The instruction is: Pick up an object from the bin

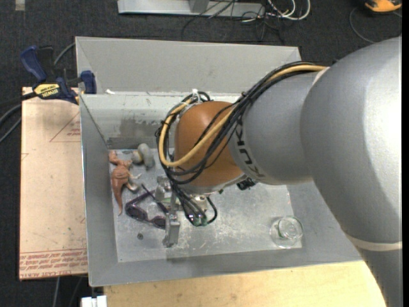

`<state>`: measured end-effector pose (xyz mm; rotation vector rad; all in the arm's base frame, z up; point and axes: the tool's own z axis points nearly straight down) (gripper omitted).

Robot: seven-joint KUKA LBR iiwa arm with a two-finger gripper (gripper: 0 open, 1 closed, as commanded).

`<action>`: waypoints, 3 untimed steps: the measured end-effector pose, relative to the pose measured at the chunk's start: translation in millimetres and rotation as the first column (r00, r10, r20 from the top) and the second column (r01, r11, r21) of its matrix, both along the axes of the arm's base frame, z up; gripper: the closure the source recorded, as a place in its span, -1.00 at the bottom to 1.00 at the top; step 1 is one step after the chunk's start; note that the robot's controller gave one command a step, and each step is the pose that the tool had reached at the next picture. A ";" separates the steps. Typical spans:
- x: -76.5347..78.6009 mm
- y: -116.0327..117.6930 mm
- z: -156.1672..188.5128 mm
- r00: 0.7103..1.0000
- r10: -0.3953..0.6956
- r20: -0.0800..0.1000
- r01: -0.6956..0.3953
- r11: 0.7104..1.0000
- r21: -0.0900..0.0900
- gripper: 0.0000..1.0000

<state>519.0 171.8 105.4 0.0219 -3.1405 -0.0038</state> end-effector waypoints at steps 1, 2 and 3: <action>7.2 9.7 -35.0 1.000 -0.009 0.004 0.009 1.000 0.000 -1.00; 3.3 22.2 -34.9 0.998 -0.057 0.003 0.057 0.998 0.002 -1.00; 5.6 39.2 -34.9 0.997 -0.078 0.006 0.078 0.997 0.003 -1.00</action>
Offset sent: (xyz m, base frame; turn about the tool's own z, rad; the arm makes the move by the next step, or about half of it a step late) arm 0.0025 0.0215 -0.0354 0.0591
